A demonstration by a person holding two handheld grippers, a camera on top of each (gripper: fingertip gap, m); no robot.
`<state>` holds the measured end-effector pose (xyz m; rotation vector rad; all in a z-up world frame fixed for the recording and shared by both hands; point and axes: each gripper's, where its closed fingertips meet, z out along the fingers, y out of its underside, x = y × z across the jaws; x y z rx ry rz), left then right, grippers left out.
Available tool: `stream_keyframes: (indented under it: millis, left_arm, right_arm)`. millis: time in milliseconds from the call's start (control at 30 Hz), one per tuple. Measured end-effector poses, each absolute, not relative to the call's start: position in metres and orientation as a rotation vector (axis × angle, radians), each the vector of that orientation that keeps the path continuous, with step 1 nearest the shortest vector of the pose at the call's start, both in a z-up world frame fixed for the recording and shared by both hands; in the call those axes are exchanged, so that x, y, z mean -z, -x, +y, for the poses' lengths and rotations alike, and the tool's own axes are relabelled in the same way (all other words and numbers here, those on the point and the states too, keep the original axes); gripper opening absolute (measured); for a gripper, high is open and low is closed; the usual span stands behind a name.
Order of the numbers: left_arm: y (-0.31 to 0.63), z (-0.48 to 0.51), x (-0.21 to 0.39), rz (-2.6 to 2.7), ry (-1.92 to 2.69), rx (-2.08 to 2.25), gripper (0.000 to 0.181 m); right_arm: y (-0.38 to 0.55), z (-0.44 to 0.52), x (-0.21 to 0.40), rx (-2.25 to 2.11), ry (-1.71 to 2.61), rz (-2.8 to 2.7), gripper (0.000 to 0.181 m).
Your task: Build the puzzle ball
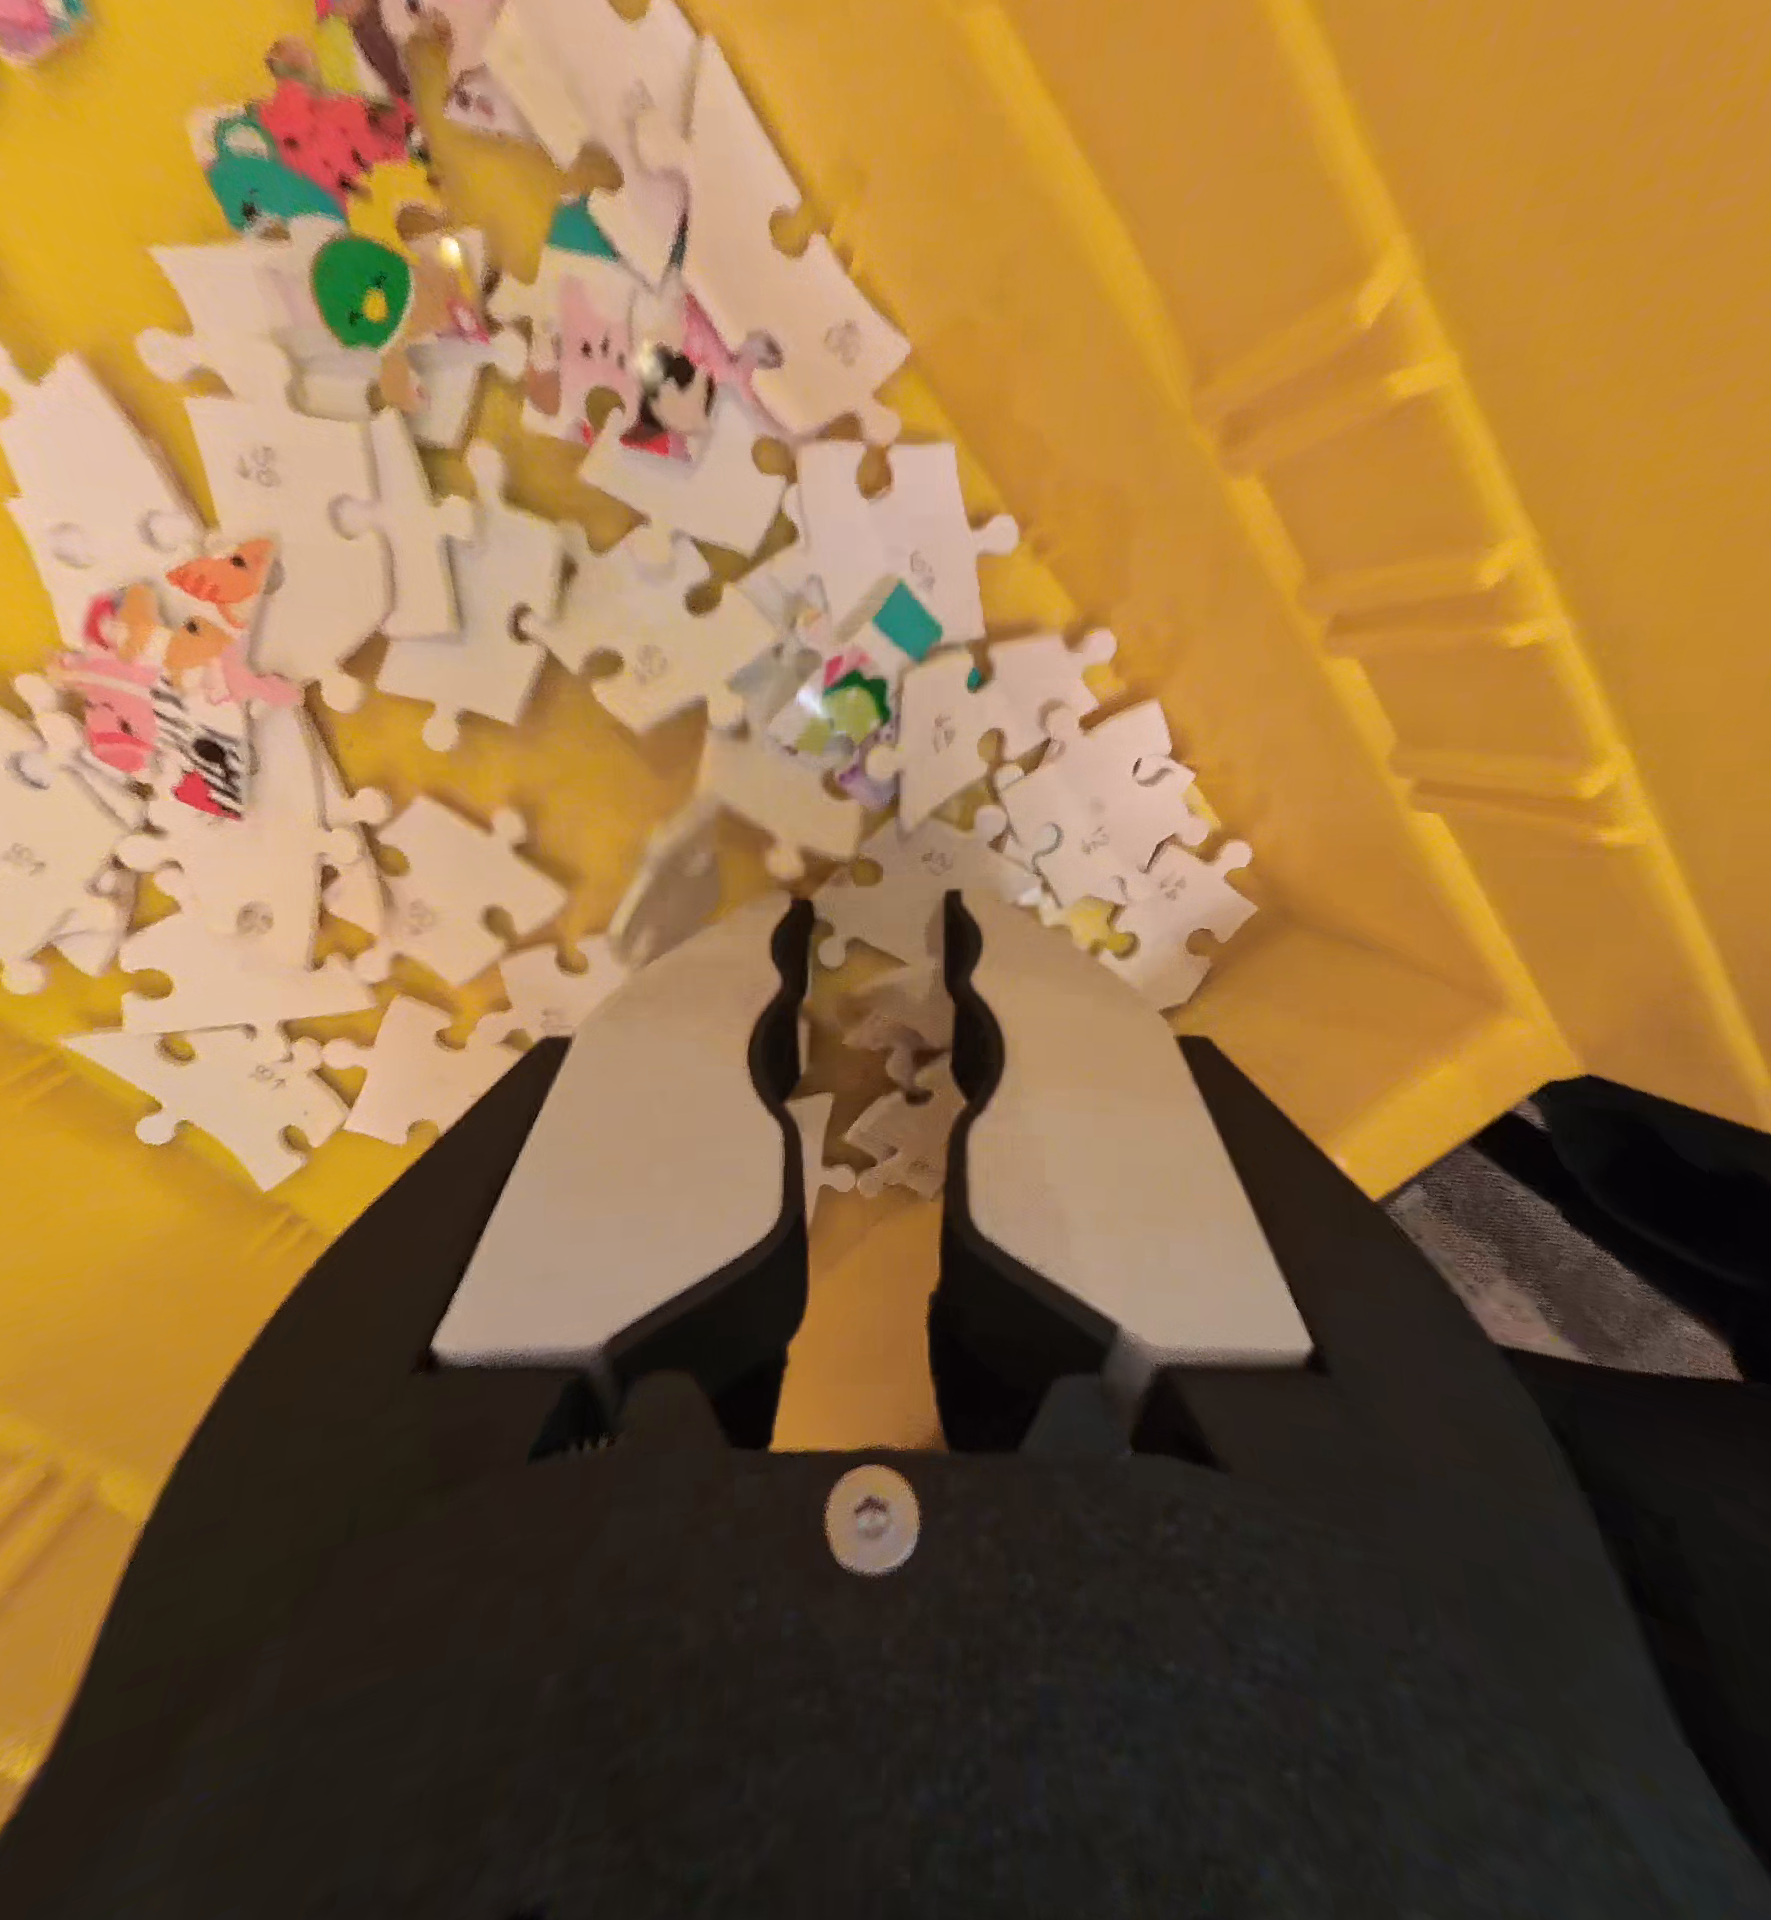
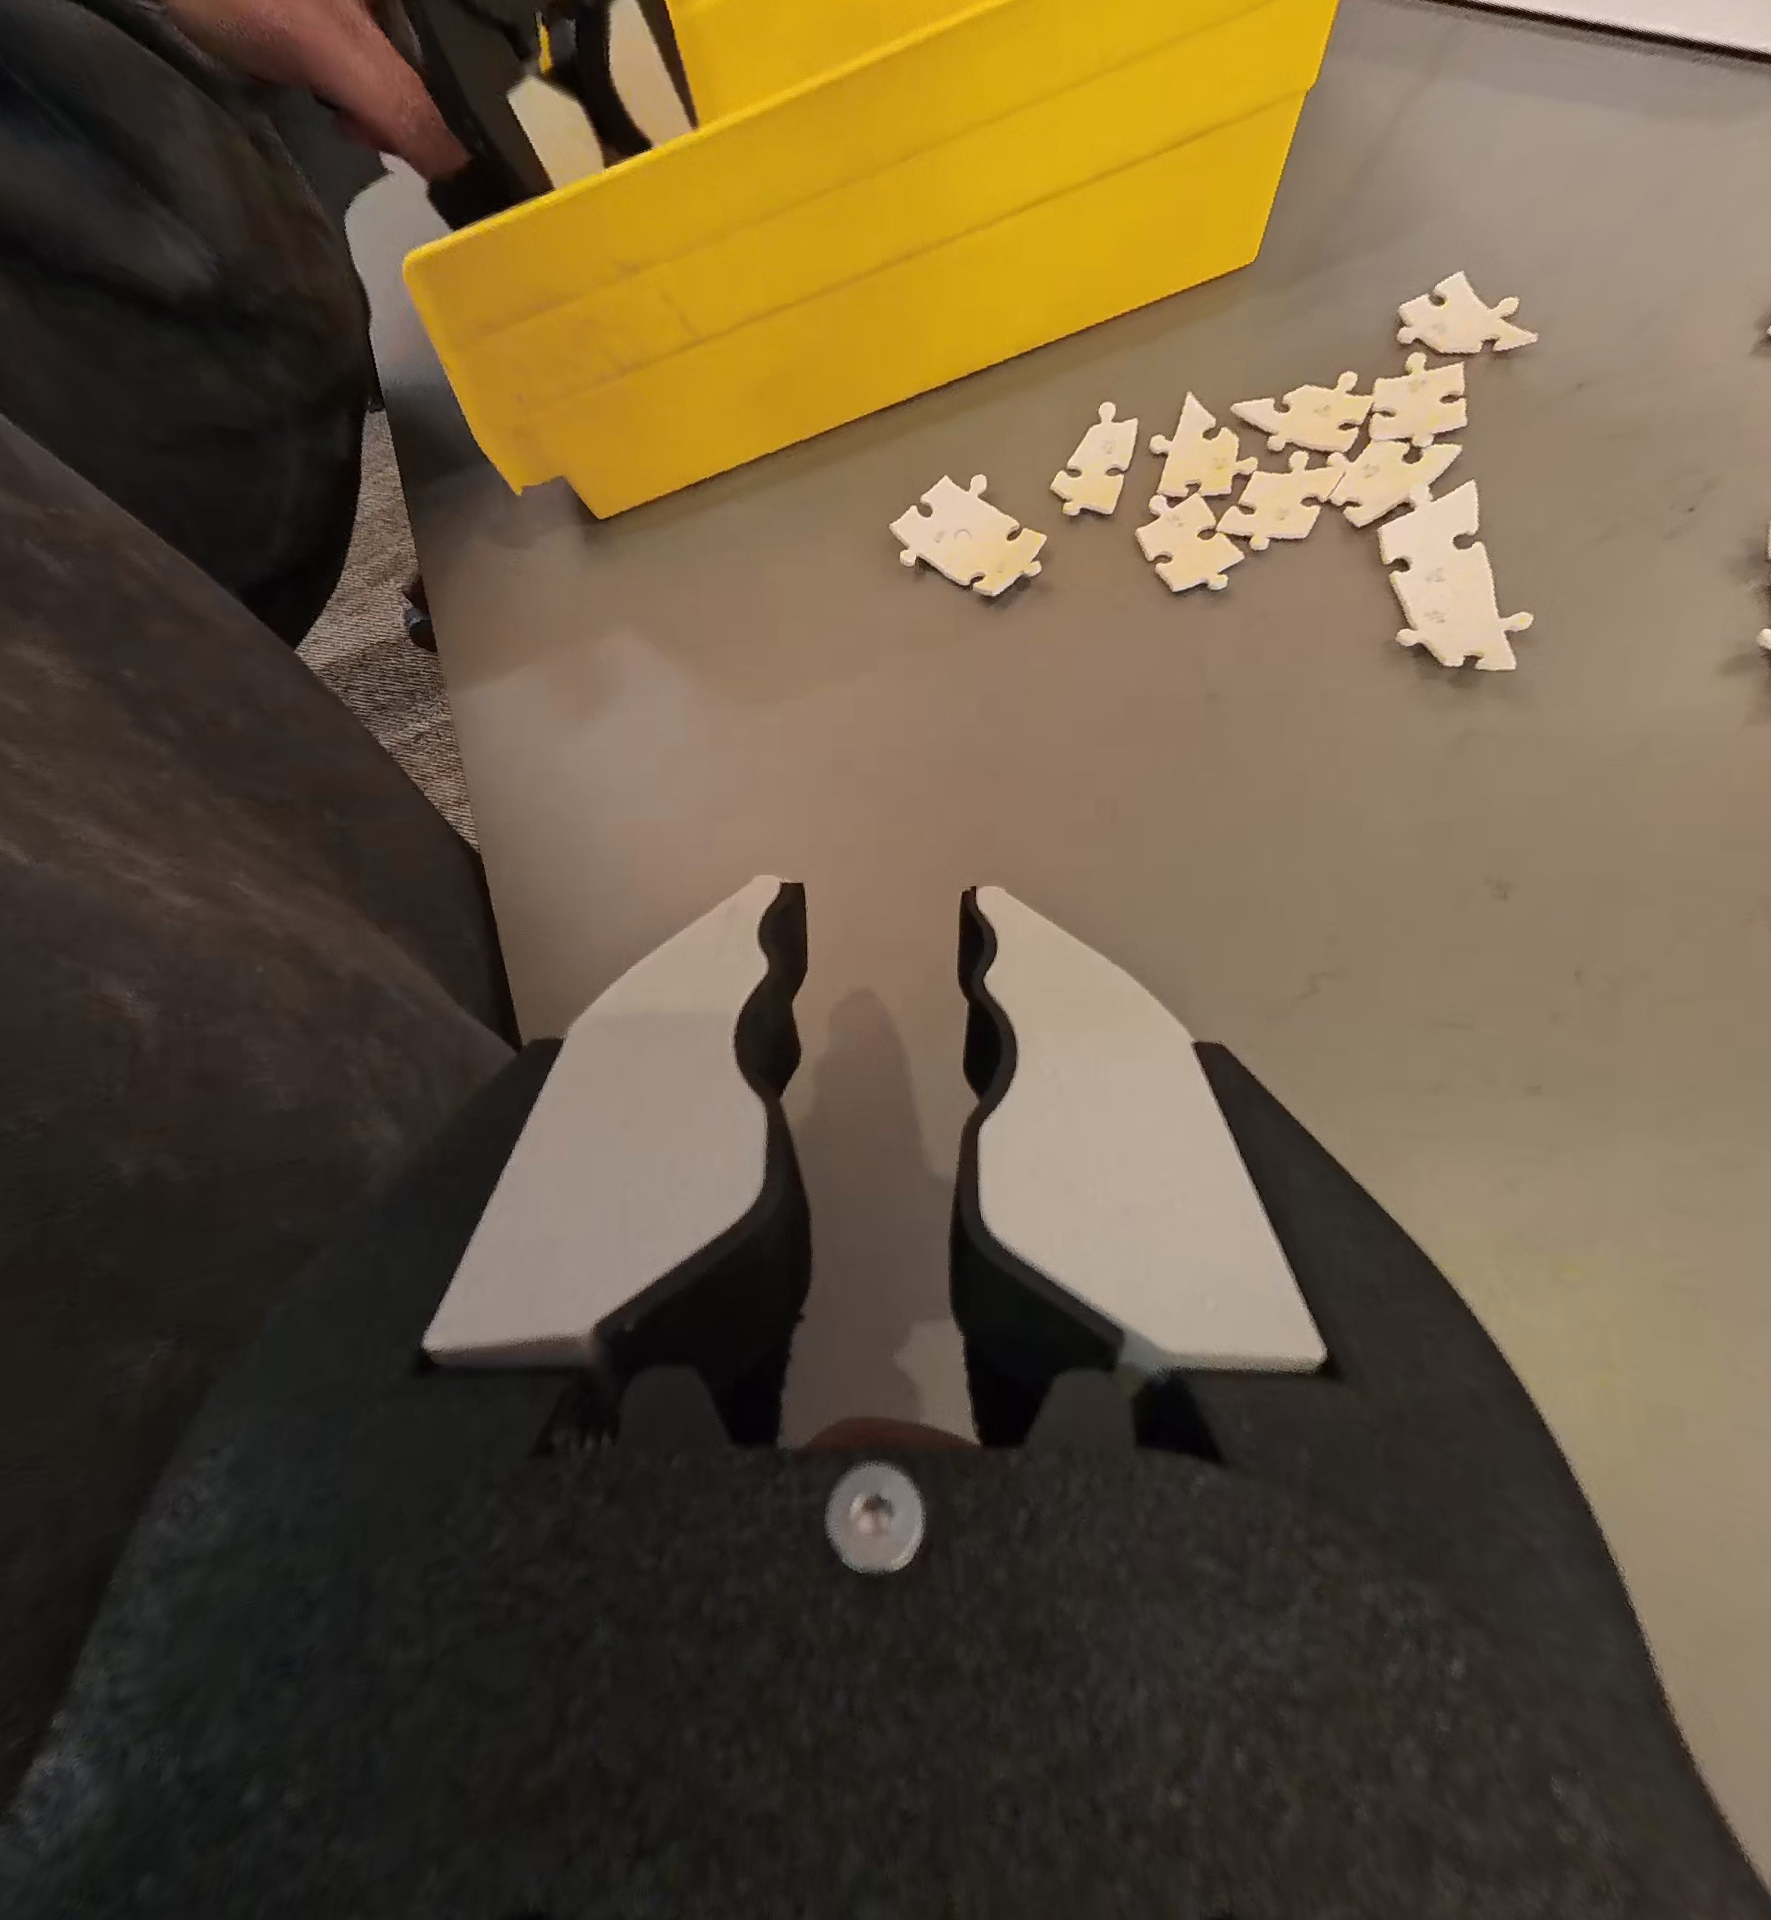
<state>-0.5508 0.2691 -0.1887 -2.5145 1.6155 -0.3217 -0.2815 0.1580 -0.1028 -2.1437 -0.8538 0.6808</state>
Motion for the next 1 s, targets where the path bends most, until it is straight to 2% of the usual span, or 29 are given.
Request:
stream_keyframes:
  millis: [67, 367, 400, 467, 600, 1000]
  left_arm:
    - [0.552, 0.273, 0.188, 1.642, 2.491, 0.275, 0.000]
    - [0.572, 0.308, 0.156, 1.296, 2.503, 0.304, 0.000]
    - [0.571, 0.306, 0.155, 1.300, 2.498, 0.327, 0.005]
    - [0.562, 0.299, 0.156, 1.338, 2.482, 0.389, 0.027]
    - [0.546, 0.292, 0.170, 1.493, 2.417, 0.334, 0.046]
    - [0.514, 0.291, 0.187, 1.713, 2.302, 0.319, 0.051]
  right_arm:
    - [0.281, 0.158, 0.102, -0.678, 2.144, -0.850, 0.028]
    - [0.282, 0.157, 0.101, -0.675, 2.141, -0.860, 0.027]
    - [0.282, 0.157, 0.101, -0.676, 2.140, -0.859, 0.027]
    - [0.283, 0.157, 0.101, -0.677, 2.141, -0.858, 0.027]
    - [0.284, 0.156, 0.102, -0.679, 2.145, -0.864, 0.027]
    - [0.282, 0.156, 0.101, -0.653, 2.160, -0.864, 0.026]
